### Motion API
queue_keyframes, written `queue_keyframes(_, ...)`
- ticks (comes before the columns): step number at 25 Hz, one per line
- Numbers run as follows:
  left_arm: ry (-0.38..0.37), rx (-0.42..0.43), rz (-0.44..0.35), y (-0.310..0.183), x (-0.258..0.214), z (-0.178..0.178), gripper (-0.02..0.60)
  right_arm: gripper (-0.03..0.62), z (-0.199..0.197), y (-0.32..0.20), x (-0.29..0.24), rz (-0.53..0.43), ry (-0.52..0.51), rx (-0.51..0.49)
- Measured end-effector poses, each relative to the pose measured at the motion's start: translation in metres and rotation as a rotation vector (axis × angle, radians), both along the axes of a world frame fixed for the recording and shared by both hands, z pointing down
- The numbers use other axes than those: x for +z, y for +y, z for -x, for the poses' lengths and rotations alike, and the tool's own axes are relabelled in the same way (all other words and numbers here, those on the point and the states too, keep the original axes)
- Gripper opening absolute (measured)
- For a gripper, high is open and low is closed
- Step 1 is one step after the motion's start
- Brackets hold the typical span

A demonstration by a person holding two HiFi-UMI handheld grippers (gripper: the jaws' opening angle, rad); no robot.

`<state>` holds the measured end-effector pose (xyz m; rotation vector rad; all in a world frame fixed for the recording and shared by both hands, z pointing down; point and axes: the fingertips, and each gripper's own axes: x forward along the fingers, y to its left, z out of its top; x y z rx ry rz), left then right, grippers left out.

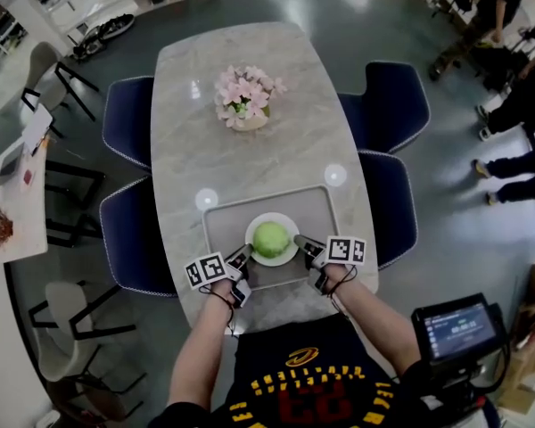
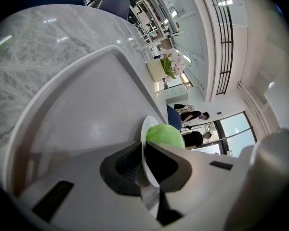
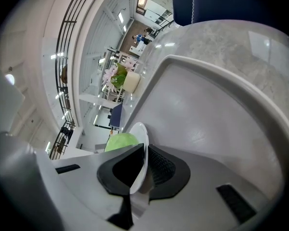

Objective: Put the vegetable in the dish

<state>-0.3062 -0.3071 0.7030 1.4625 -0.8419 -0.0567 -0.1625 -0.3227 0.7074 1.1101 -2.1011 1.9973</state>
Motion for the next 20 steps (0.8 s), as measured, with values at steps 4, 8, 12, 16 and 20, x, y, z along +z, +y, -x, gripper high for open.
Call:
queue_keyframes(4,-0.018,-0.005,0.006,-0.002,0.002,0.000,0.012,0.018,-0.001,-0.002,0.003,0.003,0.022,-0.008)
queue_keyframes(8,-0.055,-0.004,0.027,-0.003,0.006,0.000,0.015,0.018,-0.001,-0.002,0.005,0.014,0.047,-0.010)
queue_keyframes(12,-0.085,-0.002,0.045,-0.002,0.008,0.000,0.018,0.018,-0.001,-0.001,0.007,0.020,0.093,-0.026)
queue_keyframes(16,-0.111,-0.002,0.055,-0.004,0.010,0.001,0.020,0.018,-0.001,-0.002,0.009,0.023,0.126,-0.045)
queue_keyframes(20,-0.150,0.004,0.061,-0.006,0.012,0.001,0.021,0.018,0.000,-0.003,0.010,0.025,0.157,-0.052)
